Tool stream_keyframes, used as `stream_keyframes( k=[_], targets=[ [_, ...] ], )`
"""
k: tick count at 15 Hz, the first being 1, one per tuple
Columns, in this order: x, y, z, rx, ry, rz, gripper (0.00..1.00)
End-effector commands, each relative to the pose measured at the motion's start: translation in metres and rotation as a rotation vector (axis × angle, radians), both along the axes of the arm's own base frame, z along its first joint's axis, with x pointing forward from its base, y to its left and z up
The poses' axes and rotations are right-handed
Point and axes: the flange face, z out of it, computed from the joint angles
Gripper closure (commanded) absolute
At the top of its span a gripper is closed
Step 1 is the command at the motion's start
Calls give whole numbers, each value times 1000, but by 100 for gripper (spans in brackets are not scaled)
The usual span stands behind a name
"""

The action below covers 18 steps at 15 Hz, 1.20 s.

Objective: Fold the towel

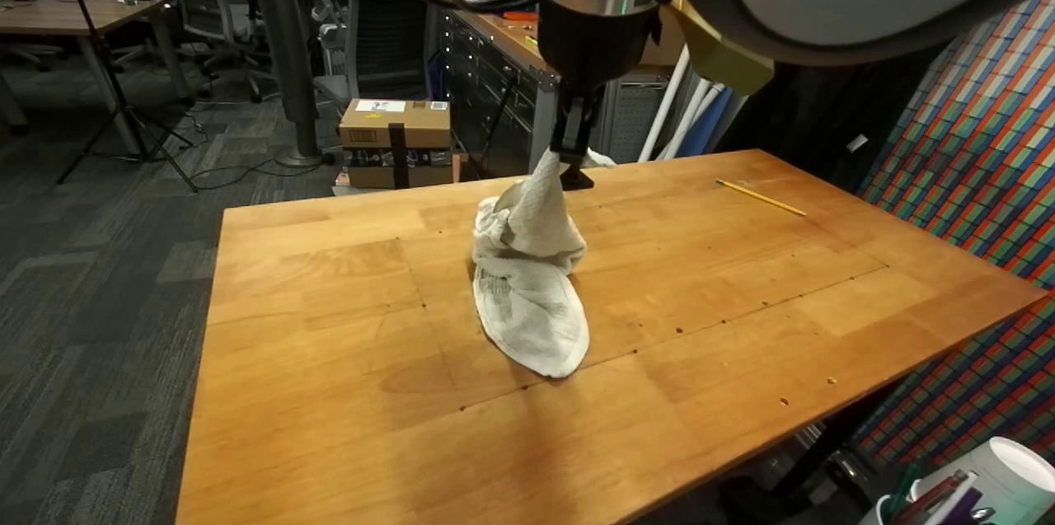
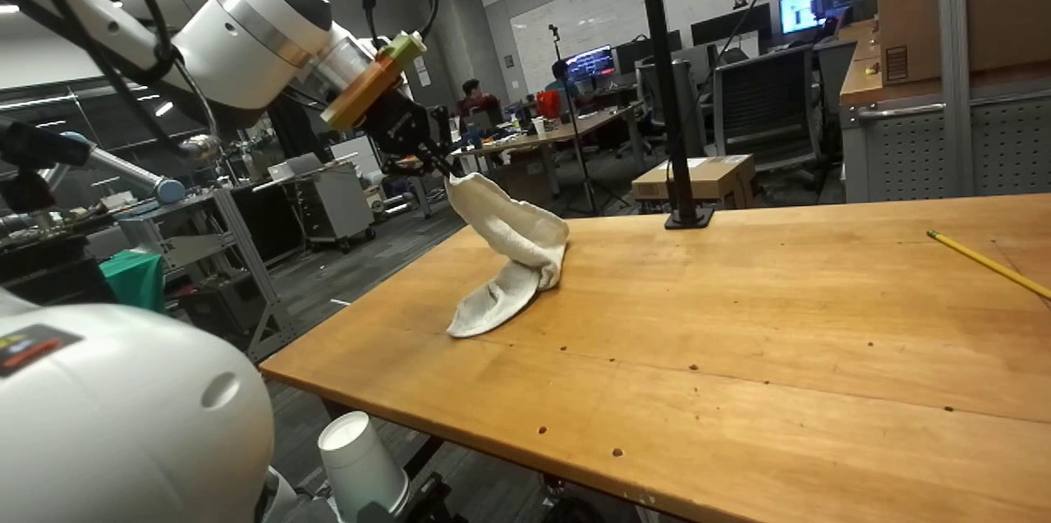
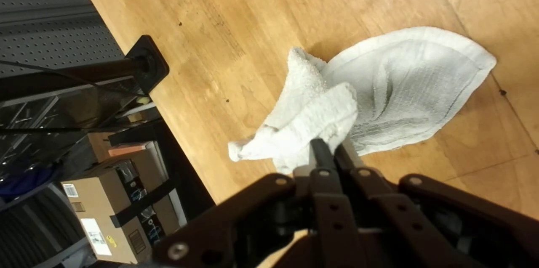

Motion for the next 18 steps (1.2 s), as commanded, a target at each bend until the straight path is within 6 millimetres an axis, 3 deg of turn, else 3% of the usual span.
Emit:
stream_keyframes(
  k=[1, 6, 16, 17, 18],
  targets=[
    [-15, 4, -6, -31, 23, -7, 96],
    [-31, 16, -33, -75, 76, 19, 96],
    [-69, 57, -87, -116, 203, 126, 95],
    [-71, 60, -92, -121, 213, 130, 91],
    [-73, 61, -96, -126, 219, 131, 69]
  ],
)
